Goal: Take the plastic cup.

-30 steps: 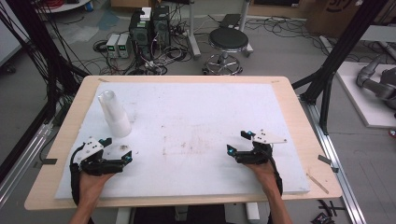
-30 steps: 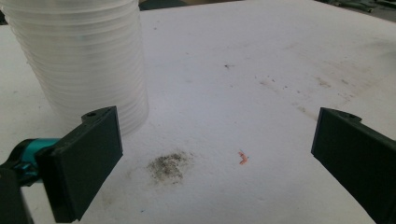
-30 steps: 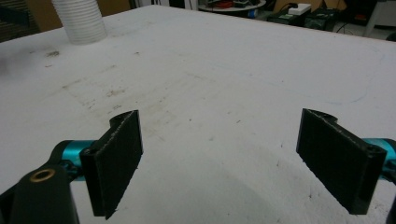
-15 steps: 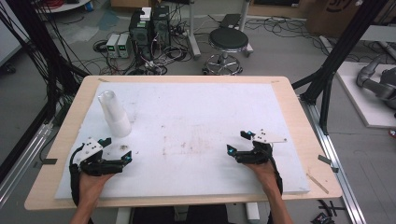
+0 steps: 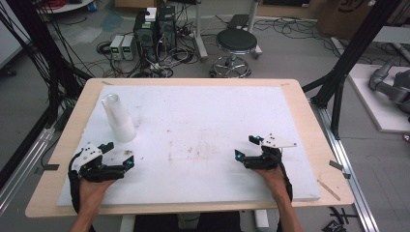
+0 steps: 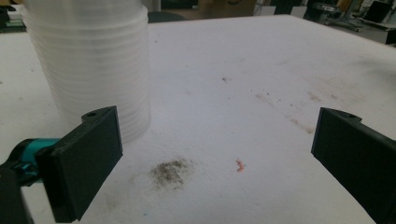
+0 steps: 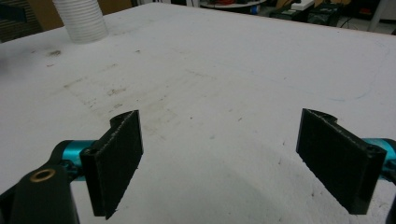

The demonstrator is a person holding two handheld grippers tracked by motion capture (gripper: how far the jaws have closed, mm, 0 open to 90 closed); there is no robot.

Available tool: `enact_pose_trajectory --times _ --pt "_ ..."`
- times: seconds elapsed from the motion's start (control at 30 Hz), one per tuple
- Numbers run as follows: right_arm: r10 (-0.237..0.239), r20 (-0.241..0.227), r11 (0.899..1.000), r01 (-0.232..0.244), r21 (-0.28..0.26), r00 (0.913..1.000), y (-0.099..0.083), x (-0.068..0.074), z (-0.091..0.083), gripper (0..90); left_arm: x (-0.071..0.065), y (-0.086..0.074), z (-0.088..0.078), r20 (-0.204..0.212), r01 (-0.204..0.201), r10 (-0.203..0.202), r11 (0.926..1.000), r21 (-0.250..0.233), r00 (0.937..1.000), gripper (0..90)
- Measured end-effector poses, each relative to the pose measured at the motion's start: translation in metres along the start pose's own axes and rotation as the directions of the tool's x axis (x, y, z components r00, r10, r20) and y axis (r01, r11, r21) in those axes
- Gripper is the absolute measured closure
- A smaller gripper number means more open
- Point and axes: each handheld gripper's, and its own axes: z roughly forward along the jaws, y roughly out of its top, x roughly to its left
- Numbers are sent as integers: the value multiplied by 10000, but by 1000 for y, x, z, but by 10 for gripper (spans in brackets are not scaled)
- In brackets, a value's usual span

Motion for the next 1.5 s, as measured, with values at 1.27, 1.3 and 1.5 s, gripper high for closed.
enact_pose_trajectory --times 1.27,1.3,1.5 --pt "268 -59 9994 -266 198 9996 1 -2 2 145 66 174 3 1108 -1079 977 9901 900 9890 18" --pt "269 -64 9994 -268 206 9996 1 -2 1 145 68 175 6 1157 -1050 932 9894 1006 9889 19" --pt "252 -95 9994 -249 222 9996 1 -2 2 145 70 184 22 1080 -1042 861 9788 1760 9904 18"
